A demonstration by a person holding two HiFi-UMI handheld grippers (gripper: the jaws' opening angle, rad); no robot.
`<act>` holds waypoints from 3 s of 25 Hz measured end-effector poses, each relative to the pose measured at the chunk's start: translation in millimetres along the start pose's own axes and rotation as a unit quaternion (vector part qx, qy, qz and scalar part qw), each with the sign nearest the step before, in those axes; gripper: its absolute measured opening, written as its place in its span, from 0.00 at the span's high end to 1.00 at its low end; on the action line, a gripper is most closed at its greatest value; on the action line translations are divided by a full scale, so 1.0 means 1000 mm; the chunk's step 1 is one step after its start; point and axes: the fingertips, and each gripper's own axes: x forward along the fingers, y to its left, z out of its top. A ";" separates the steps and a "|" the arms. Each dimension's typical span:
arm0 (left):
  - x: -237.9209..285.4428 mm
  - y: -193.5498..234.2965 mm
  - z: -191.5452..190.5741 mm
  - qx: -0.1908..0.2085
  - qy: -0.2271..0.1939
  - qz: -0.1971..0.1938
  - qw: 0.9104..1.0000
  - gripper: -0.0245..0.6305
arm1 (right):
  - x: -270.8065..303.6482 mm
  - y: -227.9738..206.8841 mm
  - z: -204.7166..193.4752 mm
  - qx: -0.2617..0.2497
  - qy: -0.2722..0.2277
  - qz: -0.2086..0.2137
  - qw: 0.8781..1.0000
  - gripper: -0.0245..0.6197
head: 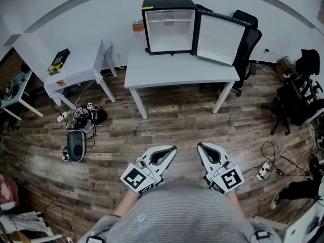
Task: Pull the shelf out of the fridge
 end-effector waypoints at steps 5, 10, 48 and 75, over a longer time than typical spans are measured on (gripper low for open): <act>0.001 0.003 0.003 0.000 0.001 0.000 1.000 0.95 | 0.003 -0.001 0.003 -0.002 0.000 -0.001 1.000 0.94; 0.003 0.001 0.002 0.000 0.001 0.000 1.000 0.95 | 0.000 -0.004 0.001 -0.001 0.000 -0.001 1.000 0.94; 0.002 0.024 0.002 0.000 0.006 0.006 1.000 0.95 | 0.024 -0.010 0.000 0.011 -0.008 0.004 1.000 0.94; -0.053 0.125 -0.012 -0.008 0.031 -0.013 0.999 0.94 | 0.127 0.017 -0.018 0.027 -0.006 -0.040 0.999 0.94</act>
